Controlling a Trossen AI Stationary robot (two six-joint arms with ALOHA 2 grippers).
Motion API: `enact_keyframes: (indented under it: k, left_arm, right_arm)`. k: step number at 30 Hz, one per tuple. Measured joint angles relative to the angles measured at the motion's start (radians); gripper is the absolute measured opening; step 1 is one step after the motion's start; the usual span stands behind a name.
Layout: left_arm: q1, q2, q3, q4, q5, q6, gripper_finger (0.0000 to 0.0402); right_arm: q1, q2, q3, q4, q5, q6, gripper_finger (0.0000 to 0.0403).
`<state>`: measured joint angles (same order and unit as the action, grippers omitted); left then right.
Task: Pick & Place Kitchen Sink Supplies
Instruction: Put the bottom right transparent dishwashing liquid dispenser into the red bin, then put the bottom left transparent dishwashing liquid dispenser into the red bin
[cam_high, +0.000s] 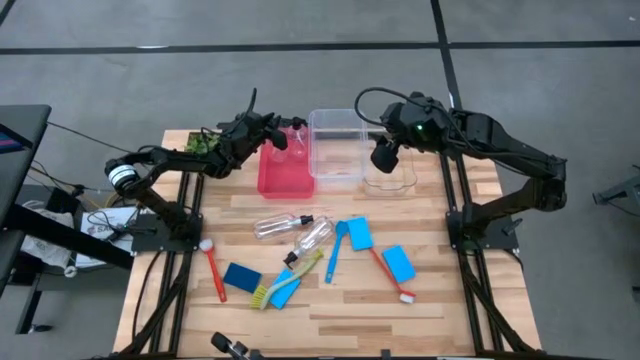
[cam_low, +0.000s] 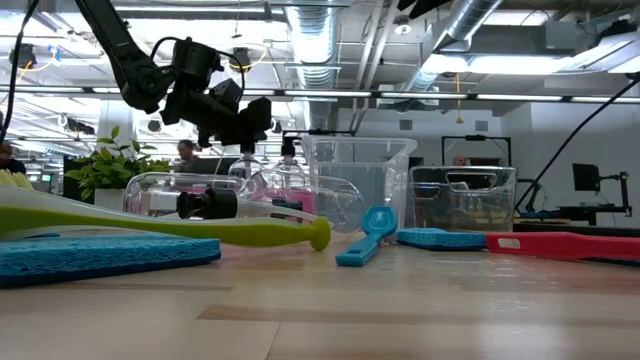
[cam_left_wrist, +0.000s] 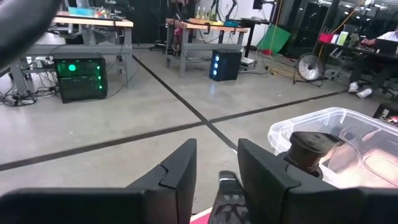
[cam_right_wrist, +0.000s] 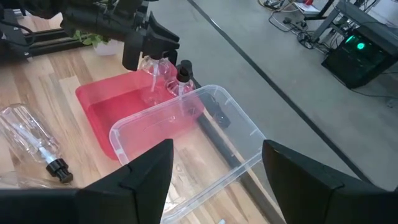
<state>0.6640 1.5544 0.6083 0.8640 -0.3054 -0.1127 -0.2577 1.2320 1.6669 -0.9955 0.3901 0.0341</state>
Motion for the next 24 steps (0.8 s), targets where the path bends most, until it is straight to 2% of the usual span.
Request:
enact_keyframes:
  k: [8, 14, 24]
  left_arm:
    - [-0.002, 0.0, 0.0, 0.0, 0.034, 0.003, 0.0133]
    - [-0.002, 0.0, 0.0, -0.011, 0.07, 0.001, 0.0172]
    - [-0.002, -0.001, 0.0, -0.018, 0.069, 0.003, 0.0237]
  right_arm:
    - [0.0, 0.0, 0.0, 0.0, 0.0, -0.008, 0.024]
    - [0.0, 0.0, 0.0, 0.0, 0.0, -0.008, 0.024]
    - [0.009, 0.0, 0.0, 0.0, 0.0, 0.009, 0.024]
